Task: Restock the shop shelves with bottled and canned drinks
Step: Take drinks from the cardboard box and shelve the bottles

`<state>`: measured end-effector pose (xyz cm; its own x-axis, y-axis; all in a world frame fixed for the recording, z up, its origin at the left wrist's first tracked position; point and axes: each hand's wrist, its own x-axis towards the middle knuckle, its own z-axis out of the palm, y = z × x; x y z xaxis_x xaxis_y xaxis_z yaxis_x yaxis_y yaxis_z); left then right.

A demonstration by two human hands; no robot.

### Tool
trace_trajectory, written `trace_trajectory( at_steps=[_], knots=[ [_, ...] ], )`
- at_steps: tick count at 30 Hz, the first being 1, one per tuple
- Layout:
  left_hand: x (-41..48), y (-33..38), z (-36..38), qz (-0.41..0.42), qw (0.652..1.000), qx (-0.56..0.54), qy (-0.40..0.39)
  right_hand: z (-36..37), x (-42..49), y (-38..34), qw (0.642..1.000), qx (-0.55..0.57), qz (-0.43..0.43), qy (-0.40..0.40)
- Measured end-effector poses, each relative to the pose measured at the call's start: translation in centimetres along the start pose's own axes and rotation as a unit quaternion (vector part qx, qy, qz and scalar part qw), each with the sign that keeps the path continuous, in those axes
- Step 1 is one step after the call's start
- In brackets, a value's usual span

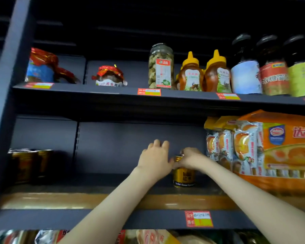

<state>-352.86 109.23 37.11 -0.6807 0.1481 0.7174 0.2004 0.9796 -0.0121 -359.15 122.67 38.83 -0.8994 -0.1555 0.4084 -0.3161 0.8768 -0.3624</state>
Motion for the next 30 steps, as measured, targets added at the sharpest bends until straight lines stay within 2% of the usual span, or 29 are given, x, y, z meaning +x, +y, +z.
trace_trajectory(
  at_steps=[4, 9, 13, 17, 20, 23, 25, 28, 30],
  knots=[
    [-0.1, 1.0, -0.7, 0.011, 0.999, -0.045, 0.009, -1.2, -2.4, 0.2, 0.991, 0.053, -0.045, 0.112],
    [-2.2, 5.2, -3.2, 0.075, 0.975, -0.2, 0.057, -5.9, -9.2, 1.3, 0.958, 0.096, -0.115, 0.245],
    [-6.1, 11.9, -3.4, 0.148, 0.934, -0.317, 0.078, -9.3, -17.4, 3.6, 0.941, 0.16, -0.113, 0.278],
    [-11.1, 19.8, -2.3, 0.165, 0.893, -0.409, 0.09, -10.5, -26.2, 7.8, 0.934, 0.203, -0.054, 0.288],
    [-15.8, 25.9, -0.3, 0.143, 0.844, -0.516, -0.014, -9.8, -33.2, 13.1, 0.926, 0.281, 0.04, 0.248],
    [-21.8, 32.0, 3.4, 0.11, 0.808, -0.554, -0.169, -6.4, -40.7, 19.6, 0.891, 0.353, 0.174, 0.227],
    [-26.5, 35.9, 6.8, 0.124, 0.798, -0.52, -0.278, -2.2, -45.9, 24.3, 0.847, 0.389, 0.281, 0.229],
    [-35.0, 40.6, 13.3, 0.161, 0.76, -0.456, -0.434, 6.2, -54.5, 30.9, 0.784, 0.389, 0.434, 0.213],
    [-41.8, 43.1, 18.1, 0.213, 0.735, -0.394, -0.509, 12.4, -60.7, 34.0, 0.724, 0.386, 0.532, 0.21]
  ],
)
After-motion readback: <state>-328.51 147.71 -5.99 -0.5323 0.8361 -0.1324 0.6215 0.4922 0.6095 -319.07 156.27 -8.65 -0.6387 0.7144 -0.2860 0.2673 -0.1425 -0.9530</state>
